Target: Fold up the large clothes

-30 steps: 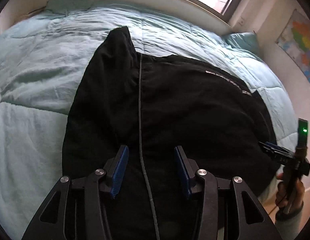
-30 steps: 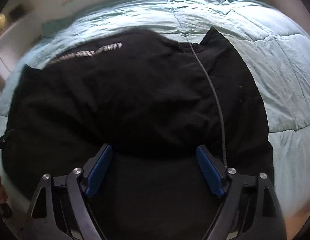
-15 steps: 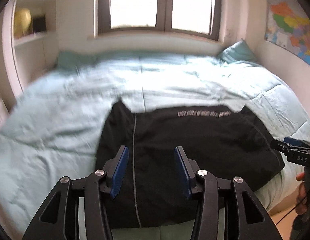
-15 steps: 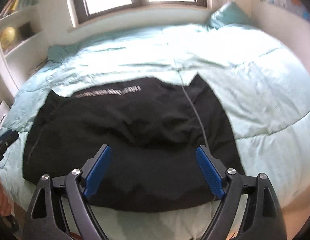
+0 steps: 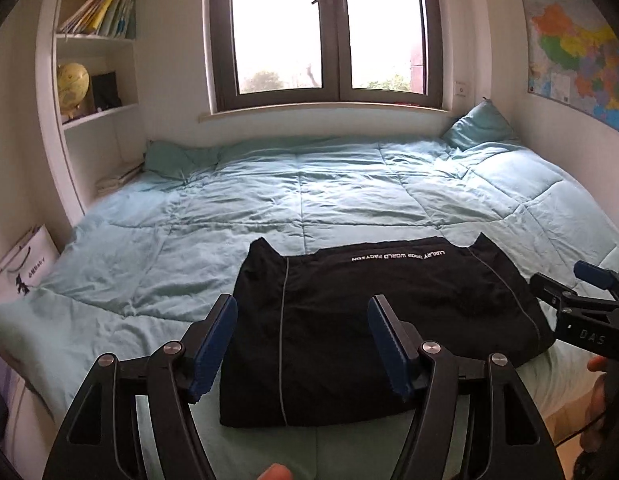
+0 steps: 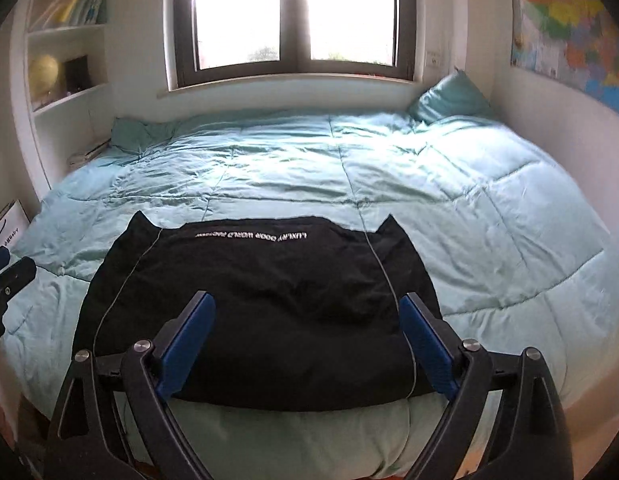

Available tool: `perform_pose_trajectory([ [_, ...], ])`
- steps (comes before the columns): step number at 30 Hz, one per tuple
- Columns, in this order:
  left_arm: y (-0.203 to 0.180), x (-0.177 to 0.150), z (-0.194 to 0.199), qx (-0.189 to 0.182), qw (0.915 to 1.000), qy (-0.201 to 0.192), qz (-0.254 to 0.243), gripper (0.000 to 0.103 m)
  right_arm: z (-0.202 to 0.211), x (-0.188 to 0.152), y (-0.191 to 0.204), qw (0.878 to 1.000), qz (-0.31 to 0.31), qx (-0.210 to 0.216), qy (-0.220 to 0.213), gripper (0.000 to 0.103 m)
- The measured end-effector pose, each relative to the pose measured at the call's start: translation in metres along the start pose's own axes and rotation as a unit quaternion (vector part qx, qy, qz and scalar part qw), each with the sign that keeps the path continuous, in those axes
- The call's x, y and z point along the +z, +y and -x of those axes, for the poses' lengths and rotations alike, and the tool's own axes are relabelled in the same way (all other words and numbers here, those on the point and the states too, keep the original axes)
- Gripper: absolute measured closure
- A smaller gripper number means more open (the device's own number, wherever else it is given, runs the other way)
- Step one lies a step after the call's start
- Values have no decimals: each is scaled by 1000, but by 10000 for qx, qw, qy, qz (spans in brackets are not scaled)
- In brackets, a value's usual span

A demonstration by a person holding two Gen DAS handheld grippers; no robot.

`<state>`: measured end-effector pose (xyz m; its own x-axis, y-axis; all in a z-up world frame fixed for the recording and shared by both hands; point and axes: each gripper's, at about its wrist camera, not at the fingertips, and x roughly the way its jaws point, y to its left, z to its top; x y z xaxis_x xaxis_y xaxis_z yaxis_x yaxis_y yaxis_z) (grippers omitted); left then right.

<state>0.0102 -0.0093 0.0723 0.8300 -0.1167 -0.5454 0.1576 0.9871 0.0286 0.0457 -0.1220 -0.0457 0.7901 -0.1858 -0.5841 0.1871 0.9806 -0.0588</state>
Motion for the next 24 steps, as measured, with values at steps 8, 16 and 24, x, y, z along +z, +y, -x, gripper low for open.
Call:
perform_pose_trajectory([
  [8,6,-1,4,85,9999,-84,109,33,-9,2,6,9999,-8,30,142,8],
  [16,6,-4,-8,195,9998,70,79,33,-30,-8,10,9990,-54,22,451,8],
  [24,5,-6,-22,283,9994,206,54,33,-38,-10,5,9985,-117,-9,533,8],
])
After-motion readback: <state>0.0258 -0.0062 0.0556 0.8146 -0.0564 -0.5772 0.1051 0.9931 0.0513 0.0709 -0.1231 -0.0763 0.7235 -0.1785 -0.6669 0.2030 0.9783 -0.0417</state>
